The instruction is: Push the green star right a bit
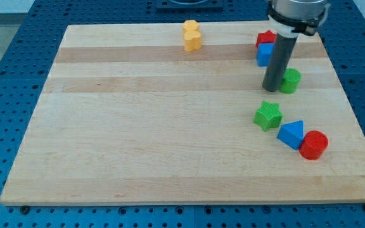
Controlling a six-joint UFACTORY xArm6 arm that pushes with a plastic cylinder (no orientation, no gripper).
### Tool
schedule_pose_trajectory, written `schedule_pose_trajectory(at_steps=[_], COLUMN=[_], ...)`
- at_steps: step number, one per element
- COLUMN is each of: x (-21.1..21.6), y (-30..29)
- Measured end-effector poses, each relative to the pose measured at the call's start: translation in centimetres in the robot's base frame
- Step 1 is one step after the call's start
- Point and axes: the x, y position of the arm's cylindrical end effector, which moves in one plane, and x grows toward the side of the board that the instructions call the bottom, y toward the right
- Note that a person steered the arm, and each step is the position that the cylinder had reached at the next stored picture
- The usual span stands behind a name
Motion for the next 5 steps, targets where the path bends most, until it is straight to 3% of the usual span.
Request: schedule_pose_trajectory(at_steps=[1,2,5], x=[1.6,6.9,9.0], y=[-4.5,-5.1,-5.2])
